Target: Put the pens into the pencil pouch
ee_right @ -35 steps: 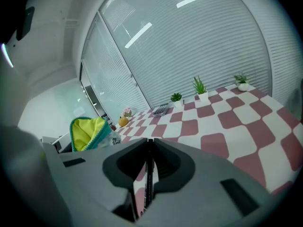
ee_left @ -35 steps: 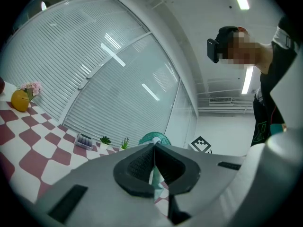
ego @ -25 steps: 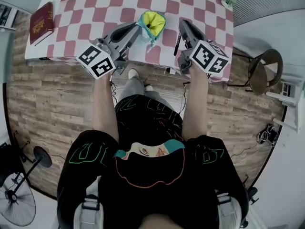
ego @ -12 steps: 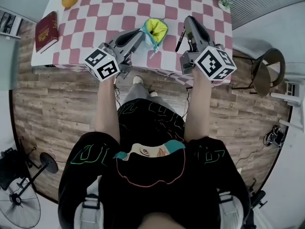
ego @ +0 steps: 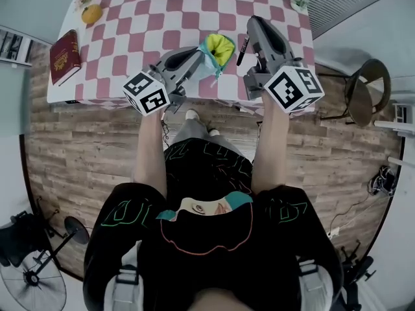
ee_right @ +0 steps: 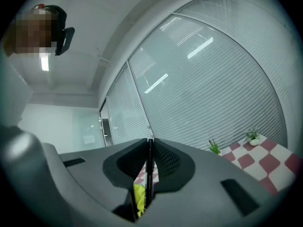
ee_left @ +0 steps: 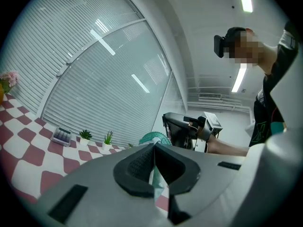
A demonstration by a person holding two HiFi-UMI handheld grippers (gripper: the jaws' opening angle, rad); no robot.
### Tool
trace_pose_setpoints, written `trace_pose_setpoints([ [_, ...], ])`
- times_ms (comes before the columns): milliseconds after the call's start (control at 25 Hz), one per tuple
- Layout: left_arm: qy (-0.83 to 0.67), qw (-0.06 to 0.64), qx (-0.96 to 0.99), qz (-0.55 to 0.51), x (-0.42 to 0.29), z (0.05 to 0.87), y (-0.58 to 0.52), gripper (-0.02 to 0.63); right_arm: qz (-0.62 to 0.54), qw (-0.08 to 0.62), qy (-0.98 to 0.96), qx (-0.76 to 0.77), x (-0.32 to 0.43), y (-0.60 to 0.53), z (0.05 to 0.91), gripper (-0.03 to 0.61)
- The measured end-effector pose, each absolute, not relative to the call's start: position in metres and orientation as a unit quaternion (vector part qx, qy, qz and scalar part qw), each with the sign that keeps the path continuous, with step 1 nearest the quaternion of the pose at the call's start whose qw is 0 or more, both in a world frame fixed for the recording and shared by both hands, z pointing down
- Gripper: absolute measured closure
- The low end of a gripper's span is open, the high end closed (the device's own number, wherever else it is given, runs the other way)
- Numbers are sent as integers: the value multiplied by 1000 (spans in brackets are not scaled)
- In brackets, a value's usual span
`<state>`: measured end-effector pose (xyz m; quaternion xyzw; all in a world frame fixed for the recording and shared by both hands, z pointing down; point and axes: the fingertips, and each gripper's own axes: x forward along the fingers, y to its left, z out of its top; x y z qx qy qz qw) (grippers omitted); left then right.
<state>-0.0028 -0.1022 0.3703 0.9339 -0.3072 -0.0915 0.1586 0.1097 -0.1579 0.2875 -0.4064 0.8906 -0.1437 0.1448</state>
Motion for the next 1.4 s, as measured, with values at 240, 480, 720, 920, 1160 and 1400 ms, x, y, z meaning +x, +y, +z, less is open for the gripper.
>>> trace_pose_setpoints([
  [240, -289, 160, 940, -86, 15, 370, -103, 611, -126, 166, 893, -399, 113, -162, 273, 532],
  [480, -266, 159, 946, -91, 30, 364, -104, 611, -115, 184, 895, -391, 110, -164, 261, 532],
  [720, -254, 156, 950, -89, 40, 363, -108, 611, -107, 186, 898, -383, 104, -168, 254, 532],
  [920, -248, 162, 950, -95, 44, 361, -111, 611, -104, 185, 903, -373, 93, -171, 254, 532],
  [1160, -252, 172, 944, -124, 38, 356, -115, 612, -104, 172, 908, -368, 85, -169, 265, 532],
  [1400, -265, 177, 939, -130, 31, 359, -116, 611, -81, 129, 919, -364, 86, -159, 279, 532],
])
